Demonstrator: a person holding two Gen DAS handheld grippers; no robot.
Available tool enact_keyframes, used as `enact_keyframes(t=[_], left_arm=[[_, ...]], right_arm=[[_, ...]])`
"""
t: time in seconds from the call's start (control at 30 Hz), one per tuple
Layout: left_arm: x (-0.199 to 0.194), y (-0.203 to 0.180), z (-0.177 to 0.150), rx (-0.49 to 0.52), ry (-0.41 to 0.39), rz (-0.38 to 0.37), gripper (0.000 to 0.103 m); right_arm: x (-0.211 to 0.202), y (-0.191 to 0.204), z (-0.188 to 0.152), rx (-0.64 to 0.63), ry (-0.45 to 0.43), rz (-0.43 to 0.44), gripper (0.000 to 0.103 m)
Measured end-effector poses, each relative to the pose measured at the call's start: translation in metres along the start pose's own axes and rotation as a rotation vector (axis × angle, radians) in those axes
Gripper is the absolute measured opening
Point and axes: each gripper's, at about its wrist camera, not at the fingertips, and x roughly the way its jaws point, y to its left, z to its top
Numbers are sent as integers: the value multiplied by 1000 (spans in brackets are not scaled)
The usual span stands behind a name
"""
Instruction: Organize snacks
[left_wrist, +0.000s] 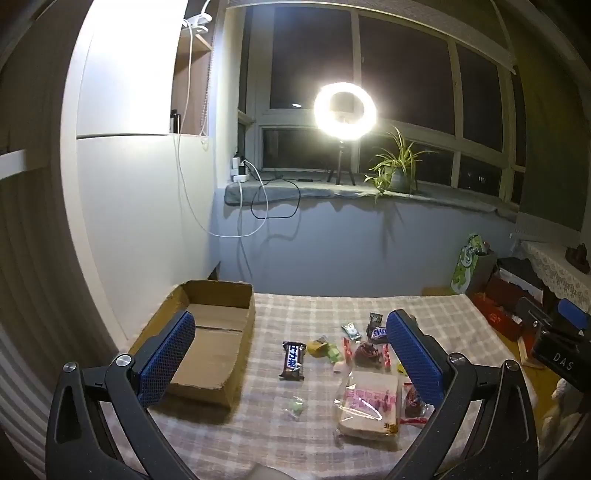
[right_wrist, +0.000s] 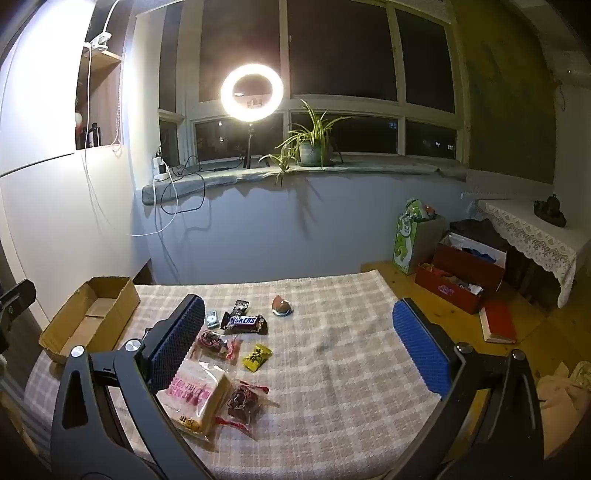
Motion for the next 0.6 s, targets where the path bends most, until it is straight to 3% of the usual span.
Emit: enact_keyframes(t=[0.03,0.6], left_arm=[[-5,9,-2,-93,-44,5,103],[-6,8,1,-53,-34,-14,103]], right_arm=[[0,0,0,-1,-2,-2,103],[2,3,2,-26,-31,-21,103]])
